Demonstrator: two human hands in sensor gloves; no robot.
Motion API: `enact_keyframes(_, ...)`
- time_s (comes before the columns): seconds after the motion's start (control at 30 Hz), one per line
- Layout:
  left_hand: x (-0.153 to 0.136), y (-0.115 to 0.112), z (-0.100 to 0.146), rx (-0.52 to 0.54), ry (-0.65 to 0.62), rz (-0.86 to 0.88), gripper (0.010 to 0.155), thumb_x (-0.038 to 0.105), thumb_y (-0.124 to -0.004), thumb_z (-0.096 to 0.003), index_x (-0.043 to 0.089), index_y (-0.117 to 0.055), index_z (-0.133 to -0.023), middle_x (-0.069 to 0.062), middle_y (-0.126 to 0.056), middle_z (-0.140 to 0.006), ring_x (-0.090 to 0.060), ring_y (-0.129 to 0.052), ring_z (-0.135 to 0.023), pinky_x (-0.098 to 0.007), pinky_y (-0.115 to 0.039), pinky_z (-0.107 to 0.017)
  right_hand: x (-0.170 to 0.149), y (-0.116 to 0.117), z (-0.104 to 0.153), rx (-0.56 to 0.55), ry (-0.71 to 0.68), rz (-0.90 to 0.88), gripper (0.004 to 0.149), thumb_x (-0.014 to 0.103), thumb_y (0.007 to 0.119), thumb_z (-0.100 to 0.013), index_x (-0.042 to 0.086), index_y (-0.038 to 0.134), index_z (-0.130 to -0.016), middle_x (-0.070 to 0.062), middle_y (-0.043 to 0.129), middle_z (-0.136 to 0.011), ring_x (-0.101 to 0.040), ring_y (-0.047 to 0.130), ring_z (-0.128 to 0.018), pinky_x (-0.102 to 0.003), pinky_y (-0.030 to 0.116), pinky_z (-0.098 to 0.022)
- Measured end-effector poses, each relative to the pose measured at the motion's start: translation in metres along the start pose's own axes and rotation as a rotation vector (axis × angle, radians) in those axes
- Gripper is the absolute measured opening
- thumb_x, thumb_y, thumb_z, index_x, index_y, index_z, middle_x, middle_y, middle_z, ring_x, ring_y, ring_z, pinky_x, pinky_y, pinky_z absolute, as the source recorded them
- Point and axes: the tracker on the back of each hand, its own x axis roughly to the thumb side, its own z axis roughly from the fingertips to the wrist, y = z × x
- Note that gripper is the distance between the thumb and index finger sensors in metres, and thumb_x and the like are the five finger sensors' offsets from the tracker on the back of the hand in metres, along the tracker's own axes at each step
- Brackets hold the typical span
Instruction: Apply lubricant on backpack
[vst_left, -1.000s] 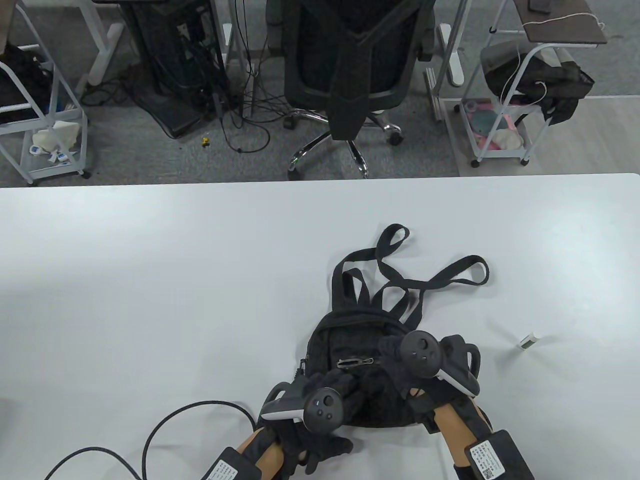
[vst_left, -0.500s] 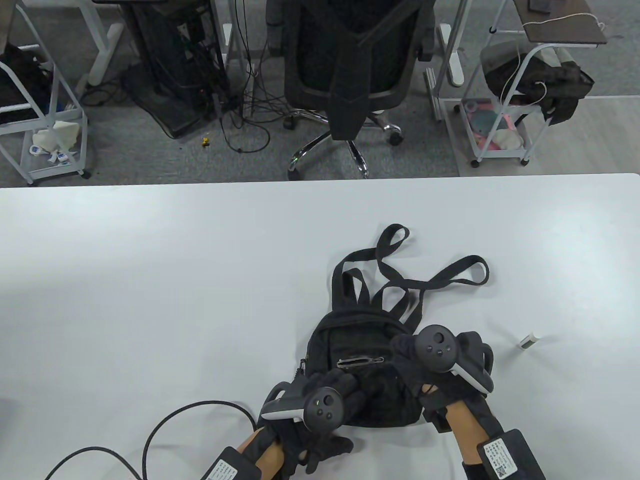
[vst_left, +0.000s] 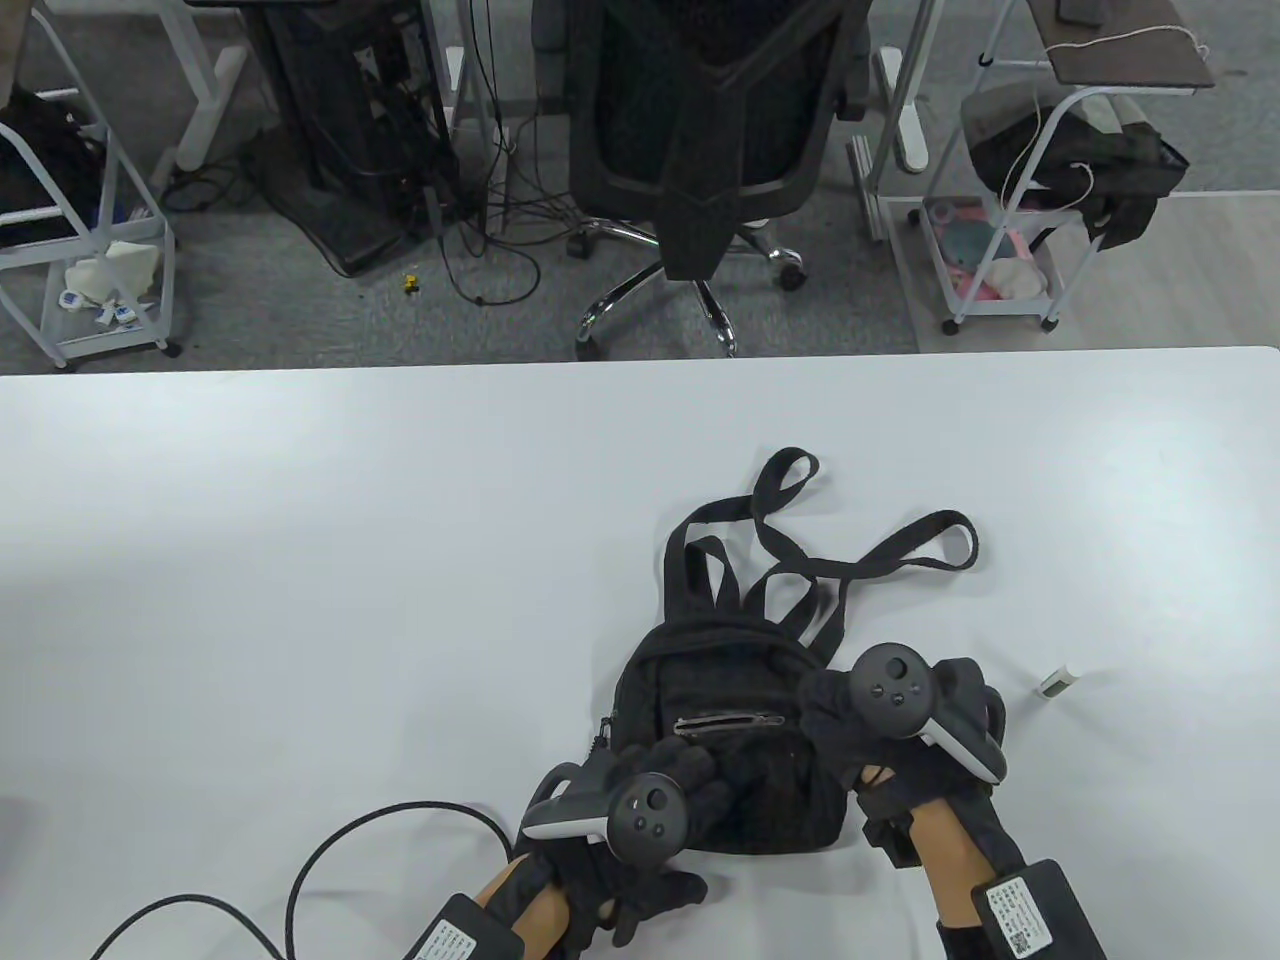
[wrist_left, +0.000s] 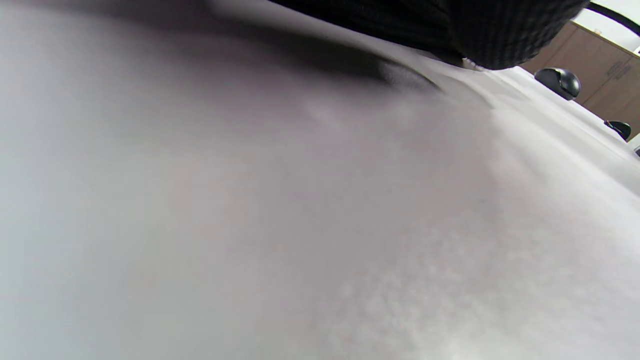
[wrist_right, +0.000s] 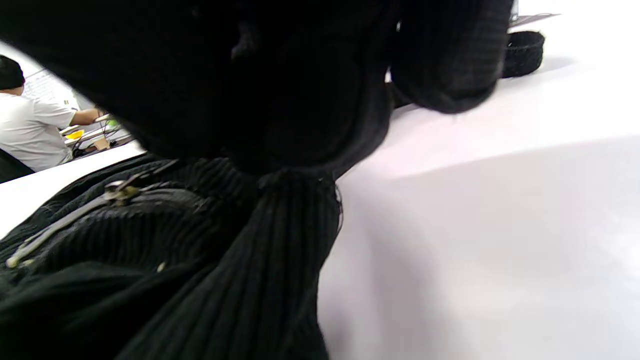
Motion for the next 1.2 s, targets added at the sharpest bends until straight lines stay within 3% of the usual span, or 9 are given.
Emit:
enact_keyframes(0.8,-0.001,0.001,0.000,0.011,-0.002,0.011,0.085,0.059,-0.069,-0.0494,0.028,-0.021,-0.112,-0.007,-0.001,-0.113,-0.034,-0.004,-0.107,-0.058,-0.012,-0.073,-0.034,-0.003,-0.008,0.135,0.114,-0.050,0.040,0.046,0.096,-0.042,0.038,0.088,-0.081,0.007,0.099,-0.073,-0.014,0.108,-0.047,-0.043,0.086,-0.050)
enact_keyframes(1.03,-0.006,0.006,0.003,0.012,-0.030,0.079,0.084,0.058,-0.068,-0.0505,0.026,-0.021,-0.112,-0.006,-0.001,-0.114,-0.033,-0.004,-0.107,-0.058,-0.011,-0.074,-0.033,-0.023,0.003,0.027,0.086,-0.110,0.051,0.055,0.095,-0.042,0.039,0.083,-0.089,0.004,0.091,-0.089,-0.020,0.105,-0.067,-0.048,0.081,-0.058)
enact_keyframes(1.2,-0.015,0.018,0.015,0.139,-0.081,0.200,0.081,0.057,-0.069,-0.0497,0.023,-0.031,-0.113,-0.008,-0.018,-0.117,-0.035,-0.021,-0.110,-0.059,-0.022,-0.077,-0.028,-0.032,0.009,-0.054,0.003,-0.219,0.052,0.059,0.089,-0.044,0.039,0.081,-0.091,0.003,0.087,-0.093,-0.022,0.103,-0.073,-0.050,0.079,-0.061)
